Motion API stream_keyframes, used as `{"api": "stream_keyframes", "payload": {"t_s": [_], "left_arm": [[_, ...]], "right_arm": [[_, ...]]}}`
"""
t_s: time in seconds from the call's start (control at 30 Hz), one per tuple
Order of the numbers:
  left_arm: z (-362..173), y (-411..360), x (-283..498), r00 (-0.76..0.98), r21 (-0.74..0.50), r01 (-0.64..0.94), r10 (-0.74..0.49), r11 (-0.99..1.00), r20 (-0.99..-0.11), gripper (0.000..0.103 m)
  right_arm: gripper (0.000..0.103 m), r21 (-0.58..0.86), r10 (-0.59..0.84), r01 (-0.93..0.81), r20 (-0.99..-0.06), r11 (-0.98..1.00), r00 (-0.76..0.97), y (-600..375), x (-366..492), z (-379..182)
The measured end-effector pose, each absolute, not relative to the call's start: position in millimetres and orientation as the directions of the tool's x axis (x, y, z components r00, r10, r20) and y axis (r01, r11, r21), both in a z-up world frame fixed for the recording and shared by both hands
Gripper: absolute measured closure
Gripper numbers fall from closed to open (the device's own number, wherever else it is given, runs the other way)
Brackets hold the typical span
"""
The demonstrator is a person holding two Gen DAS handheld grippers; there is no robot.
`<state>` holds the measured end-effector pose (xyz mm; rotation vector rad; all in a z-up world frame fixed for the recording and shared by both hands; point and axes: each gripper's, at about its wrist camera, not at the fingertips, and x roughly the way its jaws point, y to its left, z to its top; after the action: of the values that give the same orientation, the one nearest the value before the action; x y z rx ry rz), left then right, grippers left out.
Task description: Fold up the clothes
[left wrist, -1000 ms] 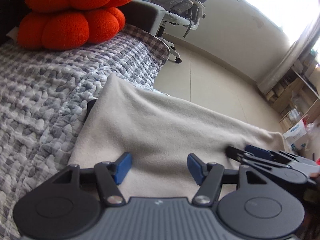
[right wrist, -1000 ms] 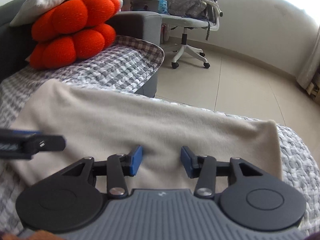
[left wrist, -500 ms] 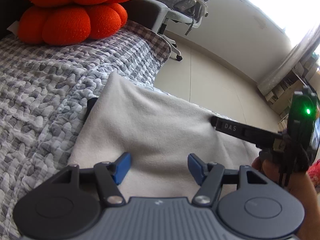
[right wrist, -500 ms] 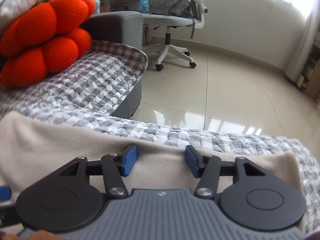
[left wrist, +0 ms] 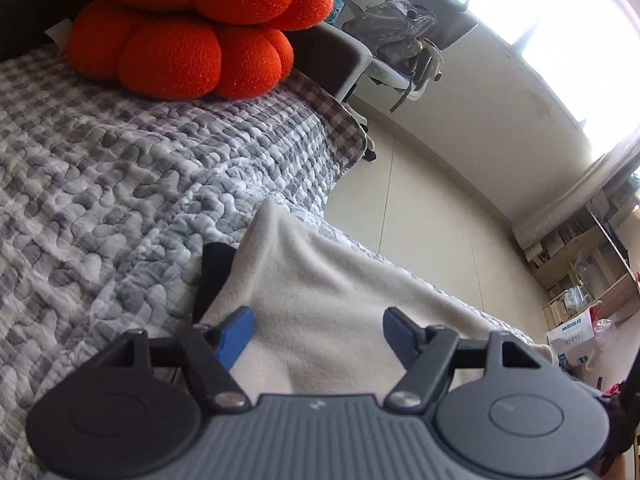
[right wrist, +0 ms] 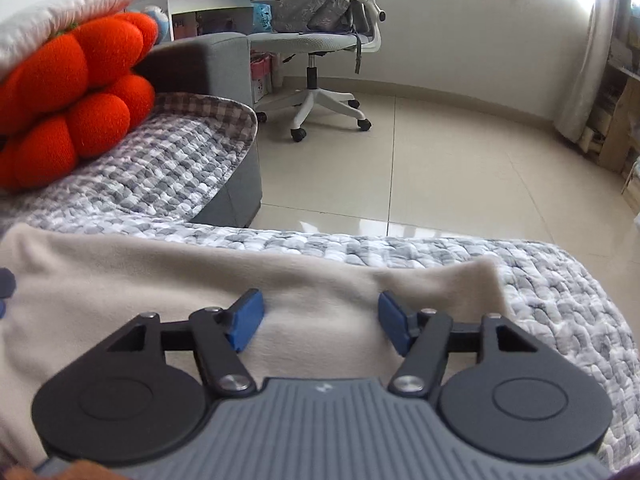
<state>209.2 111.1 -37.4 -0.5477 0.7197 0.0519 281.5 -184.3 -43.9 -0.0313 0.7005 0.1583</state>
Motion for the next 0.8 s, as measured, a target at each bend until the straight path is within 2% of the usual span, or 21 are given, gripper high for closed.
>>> {"api": "stream_keyframes", "payload": {"t_s": [0.13, 0.3, 0.53, 0.6, 0.7, 0.73, 0.8], "left_arm": [[-38, 113, 208, 0.760, -0.481, -0.242, -0.143, 0.843, -0.634, 0.029], [-40, 120, 205, 0.759, -0.515, -0.247, -0.167, 0.821, -0.629, 0.030], [-31, 123, 194, 0.774, -0.532, -0.235, -0.175, 0.813, -0.609, 0.030], [-19, 115, 187, 0.801, -0.519, -0.191, -0.173, 0.833, -0.573, 0.027], [-10, 106, 183, 0.821, -0.475, -0.168, -0.144, 0.864, -0.552, 0.022], [-9, 103, 183, 0.823, -0.459, -0.169, -0.132, 0.872, -0.552, 0.021], [-18, 104, 189, 0.791, -0.435, -0.225, -0.097, 0.872, -0.604, 0.022]], "right_arm": [[0.038, 0.080, 0.115, -0.083, -0.627, 0.993, 0.770, -219, 278, -43], [0.039, -0.083, 0.079, -0.161, -0.602, 0.983, 0.795, -204, 264, -55], [0.036, -0.053, 0.082, -0.149, -0.637, 0.987, 0.766, -211, 238, -21], [0.036, -0.058, 0.091, -0.171, -0.661, 0.984, 0.745, -213, 230, -16], [0.035, -0.154, 0.035, -0.184, -0.668, 0.971, 0.743, -212, 213, -13], [0.035, -0.173, 0.019, -0.177, -0.662, 0.969, 0.749, -212, 208, -13], [0.035, -0.136, 0.047, -0.184, -0.667, 0.973, 0.744, -216, 202, -17]]}}
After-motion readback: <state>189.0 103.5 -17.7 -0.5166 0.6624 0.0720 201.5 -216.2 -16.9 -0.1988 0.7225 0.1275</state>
